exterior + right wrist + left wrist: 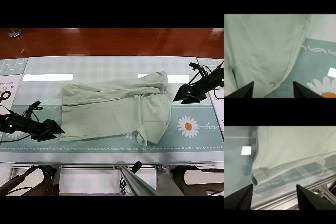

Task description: Fold the shirts.

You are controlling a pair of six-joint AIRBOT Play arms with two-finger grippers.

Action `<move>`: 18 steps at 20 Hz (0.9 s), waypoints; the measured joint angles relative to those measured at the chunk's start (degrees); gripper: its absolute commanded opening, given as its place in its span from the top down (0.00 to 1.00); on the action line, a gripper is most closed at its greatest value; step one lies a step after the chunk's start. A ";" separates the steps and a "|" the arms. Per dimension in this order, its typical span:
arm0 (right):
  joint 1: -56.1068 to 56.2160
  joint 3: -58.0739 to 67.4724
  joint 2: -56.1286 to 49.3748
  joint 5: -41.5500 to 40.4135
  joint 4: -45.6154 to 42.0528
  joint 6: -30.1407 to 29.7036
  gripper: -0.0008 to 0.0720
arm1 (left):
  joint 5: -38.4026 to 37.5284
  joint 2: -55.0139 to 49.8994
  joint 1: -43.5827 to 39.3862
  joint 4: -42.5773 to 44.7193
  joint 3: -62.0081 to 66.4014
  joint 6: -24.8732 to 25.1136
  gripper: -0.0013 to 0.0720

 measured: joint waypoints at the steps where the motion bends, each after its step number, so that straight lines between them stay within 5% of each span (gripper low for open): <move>1: -0.33 -0.94 0.44 -0.44 0.31 -0.24 0.19 | 0.37 0.13 0.04 -0.13 -0.83 0.15 0.13; 11: -1.03 -3.19 1.38 -1.53 1.40 -0.90 0.19 | 4.90 -0.31 -0.20 -0.44 -3.50 0.09 0.13; 13: -1.03 -3.28 1.38 -1.57 1.68 -0.92 0.19 | 5.51 -2.01 -1.27 -0.85 -3.72 -0.28 0.19; 14: -1.03 -3.28 1.38 -1.62 1.77 -0.92 0.19 | 5.62 -3.08 -2.19 -1.33 -3.87 -0.39 0.26; 16: -1.03 -3.28 1.38 -1.64 1.84 -0.96 0.19 | 8.50 -5.22 -4.50 -2.95 -3.93 -0.50 0.82; 18: -1.05 -3.37 1.38 -1.68 1.44 -1.22 0.19 | 12.24 -6.69 -6.75 -5.92 -3.98 -0.48 0.96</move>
